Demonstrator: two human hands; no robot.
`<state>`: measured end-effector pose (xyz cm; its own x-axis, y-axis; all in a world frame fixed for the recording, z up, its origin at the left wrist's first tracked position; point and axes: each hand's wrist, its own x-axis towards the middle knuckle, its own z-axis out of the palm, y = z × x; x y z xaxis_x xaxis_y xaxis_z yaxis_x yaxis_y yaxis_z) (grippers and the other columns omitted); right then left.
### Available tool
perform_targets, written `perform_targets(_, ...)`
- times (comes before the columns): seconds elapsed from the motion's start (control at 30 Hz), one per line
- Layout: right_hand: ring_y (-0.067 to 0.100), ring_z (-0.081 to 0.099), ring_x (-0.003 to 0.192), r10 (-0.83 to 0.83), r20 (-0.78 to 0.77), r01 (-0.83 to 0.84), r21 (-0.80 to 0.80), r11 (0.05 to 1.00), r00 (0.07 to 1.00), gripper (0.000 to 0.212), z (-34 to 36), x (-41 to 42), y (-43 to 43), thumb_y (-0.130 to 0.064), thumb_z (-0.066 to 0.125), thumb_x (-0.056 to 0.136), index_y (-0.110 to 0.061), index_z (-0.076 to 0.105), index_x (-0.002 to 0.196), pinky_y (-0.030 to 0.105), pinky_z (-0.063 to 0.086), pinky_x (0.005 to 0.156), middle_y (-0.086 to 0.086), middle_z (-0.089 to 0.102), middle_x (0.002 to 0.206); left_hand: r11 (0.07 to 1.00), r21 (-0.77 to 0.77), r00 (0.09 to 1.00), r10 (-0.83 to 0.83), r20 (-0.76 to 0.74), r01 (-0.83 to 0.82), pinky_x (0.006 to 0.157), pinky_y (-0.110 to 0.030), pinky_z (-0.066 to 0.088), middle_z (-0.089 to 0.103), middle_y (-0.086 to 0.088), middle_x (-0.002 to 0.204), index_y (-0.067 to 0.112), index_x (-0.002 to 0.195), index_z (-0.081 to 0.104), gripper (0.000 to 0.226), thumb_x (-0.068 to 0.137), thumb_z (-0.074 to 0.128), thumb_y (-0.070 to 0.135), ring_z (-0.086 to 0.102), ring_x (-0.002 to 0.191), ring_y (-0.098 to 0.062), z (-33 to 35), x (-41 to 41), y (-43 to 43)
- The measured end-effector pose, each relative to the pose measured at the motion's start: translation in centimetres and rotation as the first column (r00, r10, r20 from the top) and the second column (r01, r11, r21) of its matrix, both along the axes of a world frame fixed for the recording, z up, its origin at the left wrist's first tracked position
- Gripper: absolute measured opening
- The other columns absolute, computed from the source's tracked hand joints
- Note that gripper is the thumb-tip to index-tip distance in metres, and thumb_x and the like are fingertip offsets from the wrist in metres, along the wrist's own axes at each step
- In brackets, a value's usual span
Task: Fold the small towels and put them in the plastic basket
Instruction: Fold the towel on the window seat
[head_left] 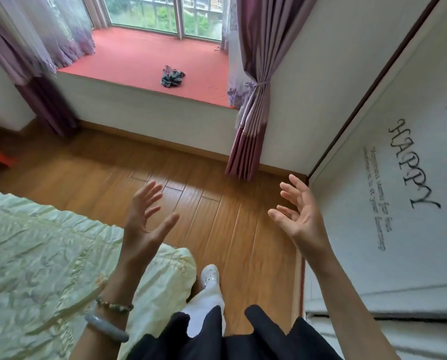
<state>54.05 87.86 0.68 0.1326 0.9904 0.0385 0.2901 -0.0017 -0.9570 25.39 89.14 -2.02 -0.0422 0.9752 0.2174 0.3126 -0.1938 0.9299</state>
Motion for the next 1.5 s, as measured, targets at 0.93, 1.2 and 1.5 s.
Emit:
perform_targets(0.93,0.002,0.048,0.123,0.381,-0.062,-0.381,0.019,0.924,0.922,0.076,1.6,-6.9,56.8,-0.023,0.073,0.075,-0.028,0.035,0.142,0.024,0.048,0.096,-0.004,0.05,0.136,0.928,-0.039,0.927,0.372,0.051,-0.37,0.103,-0.026,0.043,0.052,0.008,0.135,0.023,0.138,0.039,0.073,0.074,0.067,0.041,0.049,0.124,-0.007,1.3,-4.4,45.2)
perform_targets(1.2,0.005,0.05,0.122,0.462,-0.081,-0.463,0.001,0.886,0.883,0.072,1.3,-9.3,68.7,-0.01,0.073,0.079,-0.029,0.037,0.139,0.02,0.048,0.092,0.0,0.052,0.133,0.881,-0.049,0.874,0.474,0.109,-0.471,0.102,-0.026,0.044,0.054,0.006,0.132,0.023,0.134,0.042,0.07,0.07,0.067,0.039,0.052,0.121,-0.006,1.5,-5.7,54.4)
perform_targets(1.5,0.004,0.051,0.12,0.434,-0.113,-0.44,-0.028,0.898,0.894,0.072,-0.4,-14.3,76.1,-0.009,0.074,0.077,-0.028,0.038,0.137,0.023,0.048,0.092,0.0,0.054,0.13,0.885,-0.061,0.879,0.466,0.104,-0.462,0.101,-0.026,0.044,0.054,0.008,0.131,0.022,0.133,0.044,0.069,0.07,0.068,0.038,0.053,0.12,-0.008,0.7,-10.9,62.8)
